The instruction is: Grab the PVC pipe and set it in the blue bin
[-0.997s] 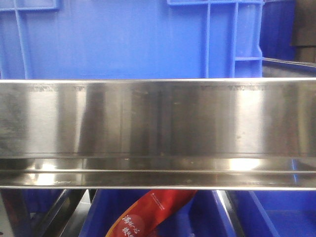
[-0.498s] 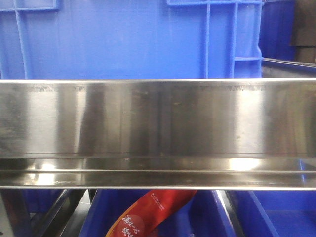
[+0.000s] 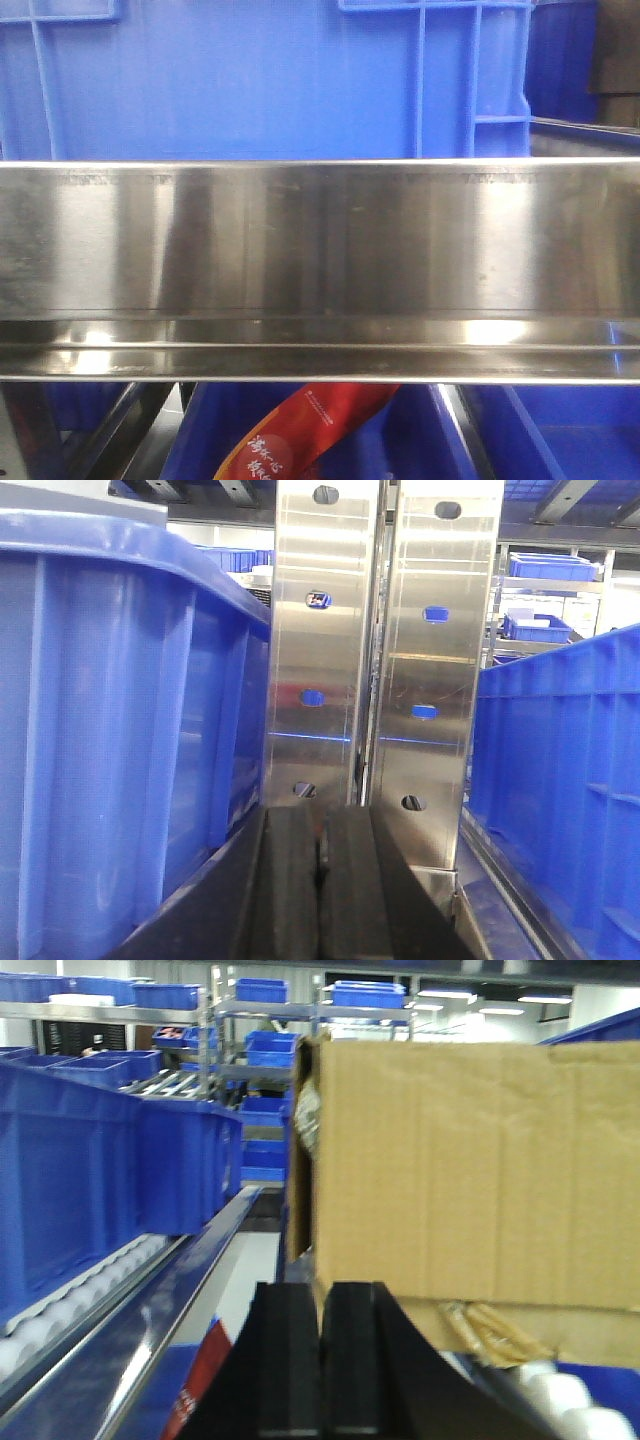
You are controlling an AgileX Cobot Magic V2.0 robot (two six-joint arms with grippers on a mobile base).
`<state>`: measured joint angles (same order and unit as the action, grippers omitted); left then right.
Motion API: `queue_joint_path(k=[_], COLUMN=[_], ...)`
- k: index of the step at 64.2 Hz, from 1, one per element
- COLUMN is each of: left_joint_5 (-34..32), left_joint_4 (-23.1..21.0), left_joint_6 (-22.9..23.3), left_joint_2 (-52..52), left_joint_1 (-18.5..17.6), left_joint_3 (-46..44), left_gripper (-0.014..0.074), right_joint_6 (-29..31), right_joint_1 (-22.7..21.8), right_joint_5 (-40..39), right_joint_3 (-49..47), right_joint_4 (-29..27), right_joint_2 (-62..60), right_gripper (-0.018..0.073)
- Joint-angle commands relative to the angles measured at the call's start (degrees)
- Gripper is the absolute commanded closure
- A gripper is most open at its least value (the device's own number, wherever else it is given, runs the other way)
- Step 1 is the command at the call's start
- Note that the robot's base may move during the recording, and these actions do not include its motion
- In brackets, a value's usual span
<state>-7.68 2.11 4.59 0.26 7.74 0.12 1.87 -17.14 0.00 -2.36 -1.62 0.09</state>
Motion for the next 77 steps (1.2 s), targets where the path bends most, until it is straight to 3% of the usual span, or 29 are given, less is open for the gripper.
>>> queue_joint_path(k=[1, 20, 41, 54, 66, 77], left_joint_5=[-1.09, -1.09, -1.09, -1.09, -1.09, -1.09], left_joint_4=[-0.34, -0.34, -0.34, -0.34, -0.34, -0.34], left_joint_6=[0.02, 0.02, 0.02, 0.02, 0.02, 0.02], left_joint_2=[-0.26, -0.26, -0.26, -0.26, -0.26, -0.26], left_joint_1=[0.15, 0.15, 0.15, 0.15, 0.15, 0.15], left_joint_3=[-0.12, -0.12, -0.12, -0.12, -0.12, -0.12], left_gripper=[0.0707, 0.0707, 0.0707, 0.0707, 0.0707, 0.0707], right_joint_6=[0.23, 0.23, 0.23, 0.23, 0.23, 0.23], right_joint_1=[1.56, 2.49, 2.49, 2.49, 2.49, 2.49], right_joint_5=[-2.47, -4.72, -0.42, -2.07, -3.40, -4.35], right_joint_3=[0.67, 2.36, 2.36, 2.36, 2.36, 2.36], right_joint_4=[-0.29, -0.29, -0.29, -0.29, -3.94, -4.03], right_joint_2=[-0.09, -0.09, -0.09, -0.09, -0.09, -0.09], right_gripper=[0.0728, 0.0728, 0.0728, 0.0728, 0.0728, 0.0728])
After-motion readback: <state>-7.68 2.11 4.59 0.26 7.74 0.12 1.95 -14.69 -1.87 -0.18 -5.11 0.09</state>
